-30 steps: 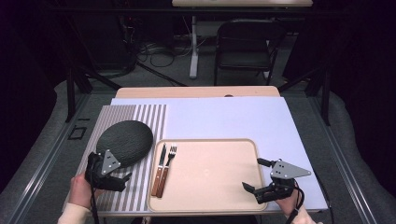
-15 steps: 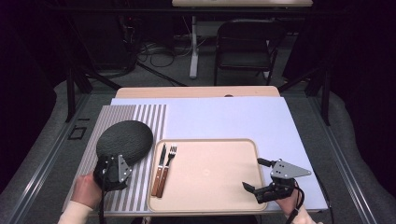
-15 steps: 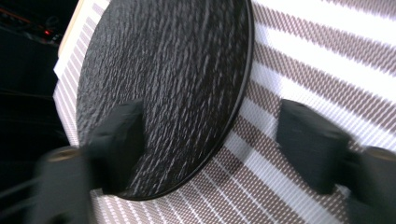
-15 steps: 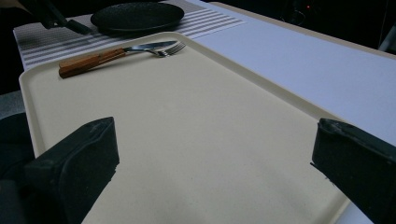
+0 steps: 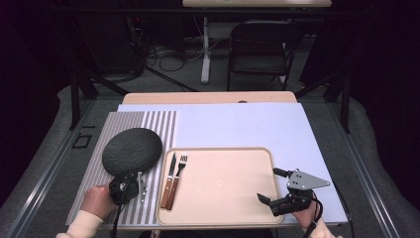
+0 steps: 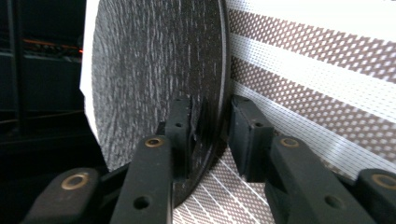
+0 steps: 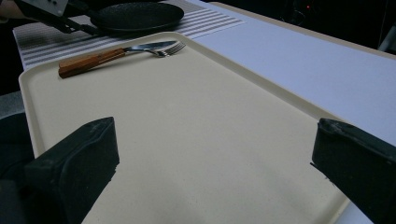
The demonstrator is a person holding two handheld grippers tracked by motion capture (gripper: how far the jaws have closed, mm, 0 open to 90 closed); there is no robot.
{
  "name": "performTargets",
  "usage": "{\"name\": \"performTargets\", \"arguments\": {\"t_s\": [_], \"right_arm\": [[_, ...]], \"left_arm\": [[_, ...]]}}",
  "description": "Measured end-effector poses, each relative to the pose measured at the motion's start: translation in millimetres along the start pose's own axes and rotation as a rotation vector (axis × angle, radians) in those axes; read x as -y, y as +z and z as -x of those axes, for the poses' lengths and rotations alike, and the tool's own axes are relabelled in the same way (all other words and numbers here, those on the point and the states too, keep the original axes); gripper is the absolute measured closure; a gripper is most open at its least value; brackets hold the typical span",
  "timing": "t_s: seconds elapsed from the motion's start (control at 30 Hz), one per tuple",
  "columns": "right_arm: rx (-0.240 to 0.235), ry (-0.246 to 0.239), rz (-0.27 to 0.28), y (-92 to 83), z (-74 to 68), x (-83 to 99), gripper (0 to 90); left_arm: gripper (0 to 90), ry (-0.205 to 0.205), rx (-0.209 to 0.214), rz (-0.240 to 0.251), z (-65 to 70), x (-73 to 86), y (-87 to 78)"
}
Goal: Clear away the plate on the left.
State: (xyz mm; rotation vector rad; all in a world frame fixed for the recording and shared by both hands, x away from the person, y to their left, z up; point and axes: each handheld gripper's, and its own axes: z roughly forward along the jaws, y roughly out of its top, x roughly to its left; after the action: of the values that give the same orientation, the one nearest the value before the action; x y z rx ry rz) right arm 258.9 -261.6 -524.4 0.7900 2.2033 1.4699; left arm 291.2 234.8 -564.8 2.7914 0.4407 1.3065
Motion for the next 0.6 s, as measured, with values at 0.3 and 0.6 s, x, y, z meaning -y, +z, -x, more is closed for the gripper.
{"name": "performTargets", "arguments": {"t_s": [0.3, 0.6], "right_arm": [[0.001, -0.001, 0.001, 0.0, 0.1, 0.0, 0.0], [0.002, 0.001, 0.001, 0.2, 0.1, 0.0, 0.0]], "left_arm": [[80.8, 0.113, -0.093, 0.012, 9.6, 0.6, 6.6], [84.8, 0.186, -0.180, 0.065, 17.5, 7.1, 7.3]]}}
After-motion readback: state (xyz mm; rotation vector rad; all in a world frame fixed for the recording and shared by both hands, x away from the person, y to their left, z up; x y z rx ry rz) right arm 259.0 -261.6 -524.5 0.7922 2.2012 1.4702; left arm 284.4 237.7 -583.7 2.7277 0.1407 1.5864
